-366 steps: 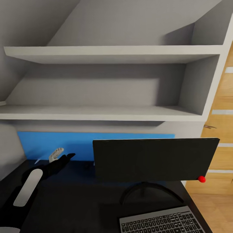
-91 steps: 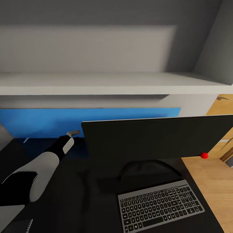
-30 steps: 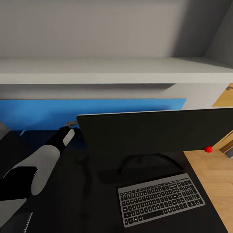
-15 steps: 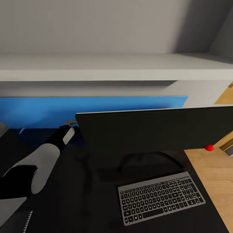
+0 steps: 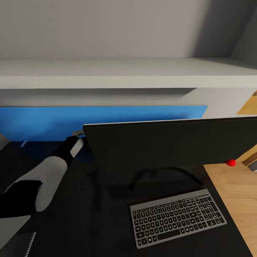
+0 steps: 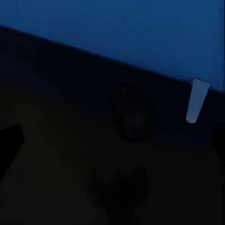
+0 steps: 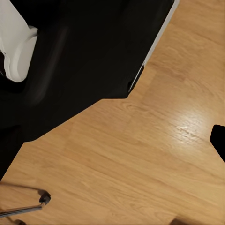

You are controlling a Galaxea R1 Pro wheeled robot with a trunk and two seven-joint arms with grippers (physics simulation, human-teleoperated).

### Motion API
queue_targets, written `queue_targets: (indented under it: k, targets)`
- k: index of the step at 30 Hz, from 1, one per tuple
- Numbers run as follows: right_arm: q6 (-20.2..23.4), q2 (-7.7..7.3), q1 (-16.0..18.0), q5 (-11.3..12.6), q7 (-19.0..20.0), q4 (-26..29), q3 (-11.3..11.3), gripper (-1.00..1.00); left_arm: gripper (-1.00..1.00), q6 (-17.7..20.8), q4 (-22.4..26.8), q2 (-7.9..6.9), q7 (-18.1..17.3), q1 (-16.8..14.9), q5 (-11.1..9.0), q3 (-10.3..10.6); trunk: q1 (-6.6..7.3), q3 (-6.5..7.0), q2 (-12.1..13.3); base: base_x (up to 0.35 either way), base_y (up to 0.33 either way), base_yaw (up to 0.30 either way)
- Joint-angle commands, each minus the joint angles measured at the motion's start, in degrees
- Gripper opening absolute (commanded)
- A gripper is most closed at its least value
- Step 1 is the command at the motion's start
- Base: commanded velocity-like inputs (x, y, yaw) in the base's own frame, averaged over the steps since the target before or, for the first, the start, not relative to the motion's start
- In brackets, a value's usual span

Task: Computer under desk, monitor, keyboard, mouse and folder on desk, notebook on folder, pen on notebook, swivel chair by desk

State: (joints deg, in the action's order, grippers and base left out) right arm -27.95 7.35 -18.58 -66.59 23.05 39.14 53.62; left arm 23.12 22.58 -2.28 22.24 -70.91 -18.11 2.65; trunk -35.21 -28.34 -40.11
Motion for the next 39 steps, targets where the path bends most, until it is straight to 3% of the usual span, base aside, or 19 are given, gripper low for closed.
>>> queue_targets:
  k: [1,11,29,39]
  targets:
    - [-0.3,0.07,0.0,-0.3,0.3,0.1,0.3,1.00,1.00,0.3,0.1,0.02,0.4,-0.1,-0.5,0.3,-0.02,-0.06,-0.1,0.000,0.000,0.000]
    - [-0.4,0.31,0.0,0.0,0.2,0.6,0.4,1.00,1.00,0.3,0.1,0.45,0.4,-0.4,-0.5,0.3,-0.02,-0.24,-0.1,0.000,0.000,-0.014]
    - [-0.6,0.45,0.0,0.1,0.2,0.9,0.3,1.00,1.00,0.4,0.3,0.39,0.4,-1.4,-0.3,0.4,-0.02,-1.73,-0.1,0.000,0.000,-0.078]
    - [-4.0,0.47,0.0,-0.2,0.4,1.0,0.5,1.00,1.00,0.2,0.3,-0.17,0.3,-1.6,-0.2,0.5,-0.02,-2.52,-0.1,0.000,0.000,-0.062]
